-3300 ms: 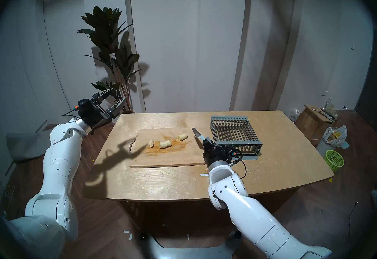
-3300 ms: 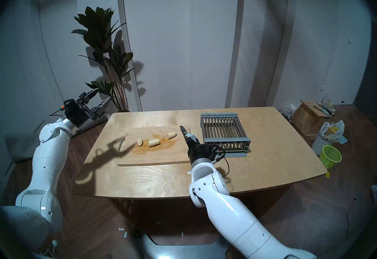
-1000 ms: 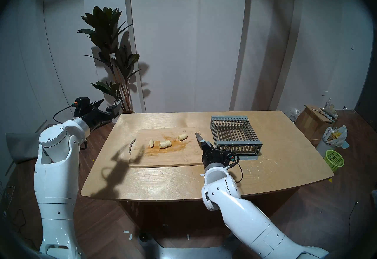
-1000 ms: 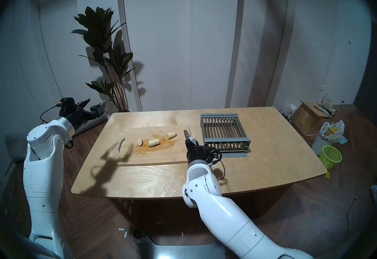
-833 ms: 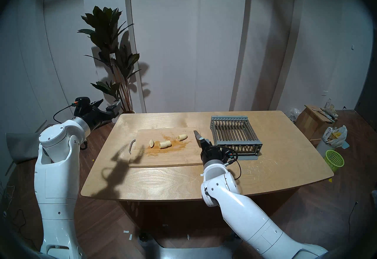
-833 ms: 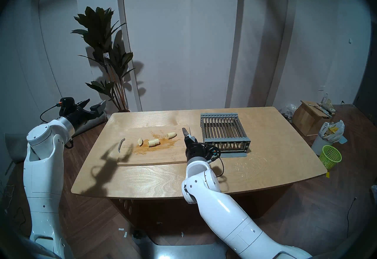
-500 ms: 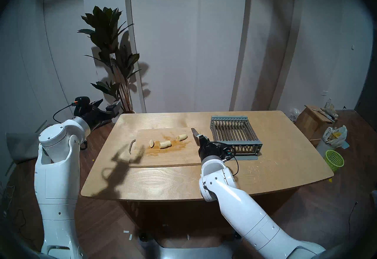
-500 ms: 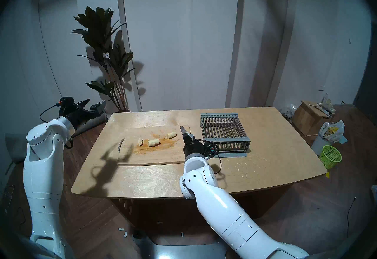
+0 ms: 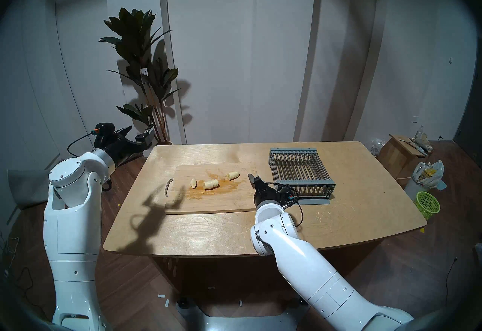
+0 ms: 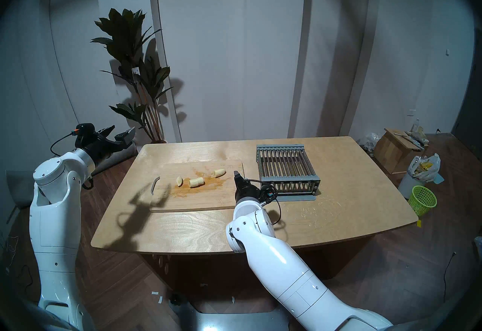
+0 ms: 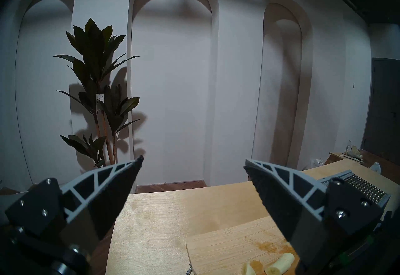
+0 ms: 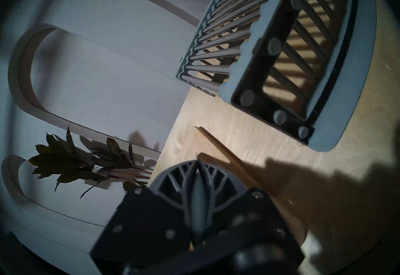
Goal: Cut the banana into four pieces on the cutting board
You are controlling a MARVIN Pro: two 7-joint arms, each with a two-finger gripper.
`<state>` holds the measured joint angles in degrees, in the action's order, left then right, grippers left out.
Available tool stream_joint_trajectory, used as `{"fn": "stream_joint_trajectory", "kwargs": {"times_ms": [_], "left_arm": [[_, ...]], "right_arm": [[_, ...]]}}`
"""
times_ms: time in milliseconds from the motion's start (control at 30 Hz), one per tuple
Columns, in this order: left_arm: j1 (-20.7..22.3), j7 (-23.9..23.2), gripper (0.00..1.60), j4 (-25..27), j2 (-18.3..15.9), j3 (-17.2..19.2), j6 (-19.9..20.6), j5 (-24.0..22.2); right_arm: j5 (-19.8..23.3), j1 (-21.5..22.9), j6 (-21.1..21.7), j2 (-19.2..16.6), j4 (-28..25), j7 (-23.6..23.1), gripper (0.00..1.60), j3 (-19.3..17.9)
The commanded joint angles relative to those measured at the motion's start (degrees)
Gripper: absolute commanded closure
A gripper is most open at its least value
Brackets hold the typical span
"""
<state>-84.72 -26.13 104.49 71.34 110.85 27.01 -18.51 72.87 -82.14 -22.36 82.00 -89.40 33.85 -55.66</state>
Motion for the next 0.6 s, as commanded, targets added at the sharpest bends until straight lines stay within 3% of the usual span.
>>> {"fn": "stream_joint_trajectory", "kwargs": {"times_ms": [0, 67, 133, 367, 567], "left_arm": [[0.8, 0.0, 0.00, 1.2, -0.2, 0.1, -0.4, 0.0], [0.8, 0.0, 0.00, 1.2, -0.2, 0.1, -0.4, 0.0], [0.8, 0.0, 0.00, 1.2, -0.2, 0.1, -0.4, 0.0], [0.8, -0.1, 0.00, 1.2, -0.1, 0.2, -0.4, 0.0], [0.8, -0.1, 0.00, 1.2, -0.1, 0.2, -0.4, 0.0]], "right_arm": [[1.8, 1.7, 1.3, 1.3, 0.0, 0.1, 1.60, -0.4], [3.6, 1.7, 2.0, 1.5, 0.4, -0.5, 1.60, -1.0], [9.4, 1.6, 4.1, 2.6, 1.7, -2.4, 1.60, -2.7], [13.0, 2.1, 5.9, 3.0, 3.1, -4.5, 1.60, -3.3], [13.5, 2.2, 6.4, 2.4, 2.7, -4.3, 1.60, -3.1]]}}
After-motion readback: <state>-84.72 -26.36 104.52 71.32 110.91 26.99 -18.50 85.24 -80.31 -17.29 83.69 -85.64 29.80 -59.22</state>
